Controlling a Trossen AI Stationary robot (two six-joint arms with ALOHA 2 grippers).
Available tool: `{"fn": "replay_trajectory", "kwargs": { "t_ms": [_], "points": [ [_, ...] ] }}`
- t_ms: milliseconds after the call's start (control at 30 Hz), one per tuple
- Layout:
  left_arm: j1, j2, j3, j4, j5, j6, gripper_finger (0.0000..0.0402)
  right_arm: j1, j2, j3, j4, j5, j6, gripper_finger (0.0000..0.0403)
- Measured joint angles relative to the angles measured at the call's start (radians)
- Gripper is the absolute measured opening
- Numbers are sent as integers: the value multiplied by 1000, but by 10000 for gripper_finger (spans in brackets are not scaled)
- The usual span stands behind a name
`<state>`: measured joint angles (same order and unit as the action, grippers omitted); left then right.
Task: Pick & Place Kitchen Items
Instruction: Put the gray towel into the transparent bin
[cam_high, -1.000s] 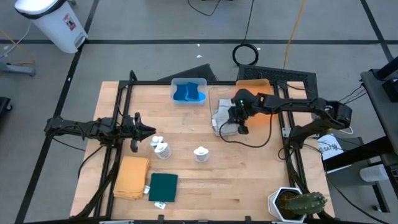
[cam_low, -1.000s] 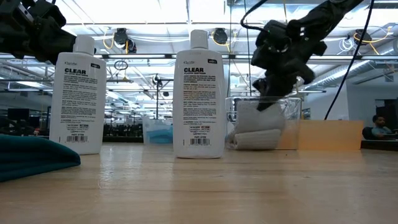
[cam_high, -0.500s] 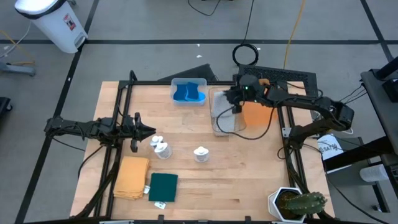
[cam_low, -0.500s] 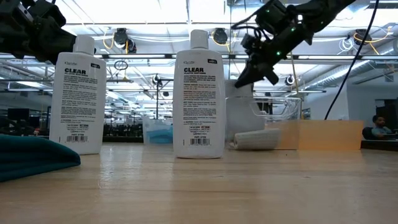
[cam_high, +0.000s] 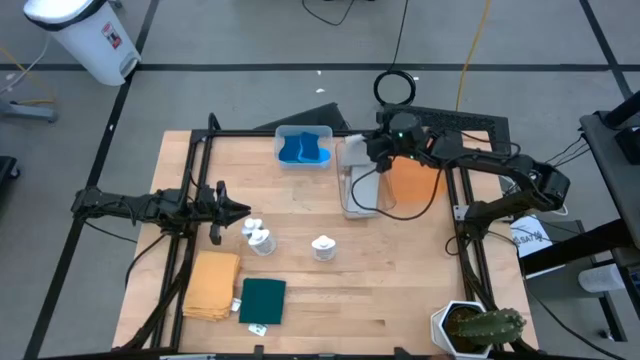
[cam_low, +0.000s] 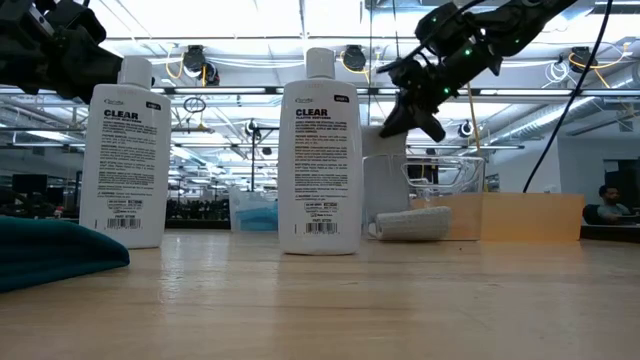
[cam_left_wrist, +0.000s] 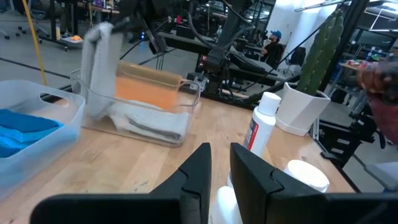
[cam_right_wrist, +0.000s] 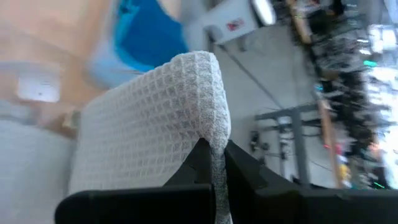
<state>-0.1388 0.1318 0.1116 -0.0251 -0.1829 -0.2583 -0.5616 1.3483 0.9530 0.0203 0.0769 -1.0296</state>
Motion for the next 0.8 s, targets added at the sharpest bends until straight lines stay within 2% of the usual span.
{"fn": "replay_trajectory", "kwargs": {
  "t_ms": [433,600,667,800],
  "points": [
    [0,0,0,0,0,0,63,97,0,-77,-74,-1,188,0],
    [0,0,0,0,0,0,63,138,0,-79,-164,-11,288,0],
    [0,0,0,0,0,0,62,149,0,-79,-209,-65,330,0],
    [0,0,0,0,0,0,62,152,0,-79,-275,-252,433,0]
  ]
}}
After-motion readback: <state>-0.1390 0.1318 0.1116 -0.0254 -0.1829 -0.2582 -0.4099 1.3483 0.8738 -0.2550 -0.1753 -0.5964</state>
